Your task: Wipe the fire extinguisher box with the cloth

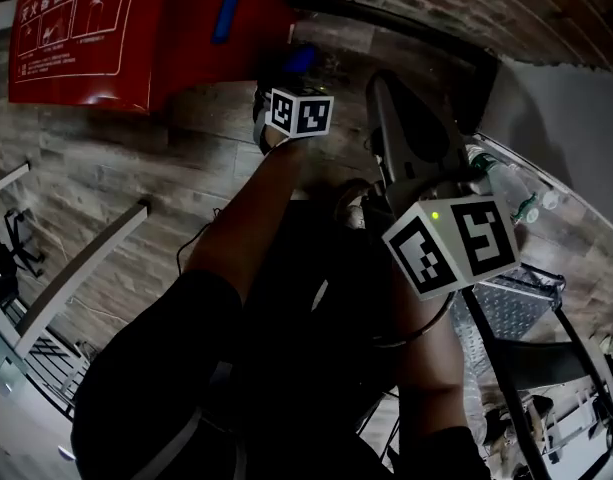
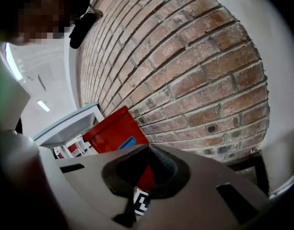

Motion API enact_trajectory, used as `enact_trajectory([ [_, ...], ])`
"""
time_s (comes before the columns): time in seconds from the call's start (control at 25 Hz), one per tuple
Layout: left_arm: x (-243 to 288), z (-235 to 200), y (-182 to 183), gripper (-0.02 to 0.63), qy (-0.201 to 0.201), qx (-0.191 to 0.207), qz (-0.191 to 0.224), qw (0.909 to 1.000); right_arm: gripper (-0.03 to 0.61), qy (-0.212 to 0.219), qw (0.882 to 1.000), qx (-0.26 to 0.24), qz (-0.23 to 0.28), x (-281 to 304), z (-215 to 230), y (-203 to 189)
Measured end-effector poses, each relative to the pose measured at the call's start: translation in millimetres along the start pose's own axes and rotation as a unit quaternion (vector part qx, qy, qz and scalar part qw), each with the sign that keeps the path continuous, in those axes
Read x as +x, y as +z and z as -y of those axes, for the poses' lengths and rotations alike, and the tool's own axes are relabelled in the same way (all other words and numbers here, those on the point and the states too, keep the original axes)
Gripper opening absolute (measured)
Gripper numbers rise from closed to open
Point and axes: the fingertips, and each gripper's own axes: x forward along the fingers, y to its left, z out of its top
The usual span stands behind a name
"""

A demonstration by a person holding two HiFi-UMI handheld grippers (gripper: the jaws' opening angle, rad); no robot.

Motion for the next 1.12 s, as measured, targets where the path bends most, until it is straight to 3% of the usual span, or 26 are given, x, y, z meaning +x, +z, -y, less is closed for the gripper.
enact_trajectory([
  [0.12, 24, 10, -15, 0.041, -0.008, -0.026, -0.004, 0.9996, 0.017, 0.002, 0.999, -0.034, 0.009, -4, -3, 4],
  [0.4, 69, 29, -41, 0.041, -0.046, -0.140, -0.023, 0.9888, 0.017, -0.015, 0.997, -0.078, 0.011, -30, -3, -1],
  [0.64, 84, 29, -15, 0.041, -0.050, -0.201, 0.004, 0.9782, 0.017, -0.029, 0.996, -0.079, 0.003, -42, -1, -7],
  [0.8, 82, 28, 17, 0.041, -0.068, -0.261, 0.033, 0.9624, 0.017, -0.019, 0.996, -0.084, -0.005, -39, -4, -8],
  [0.96, 73, 21, 46, 0.041, -0.084, -0.337, 0.065, 0.9353, 0.017, -0.014, 0.996, -0.086, -0.001, -37, -3, -4],
  [1.12, 50, -2, 68, 0.041, -0.065, -0.364, 0.099, 0.9240, 0.017, -0.008, 0.996, -0.087, 0.008, -35, 0, 2],
])
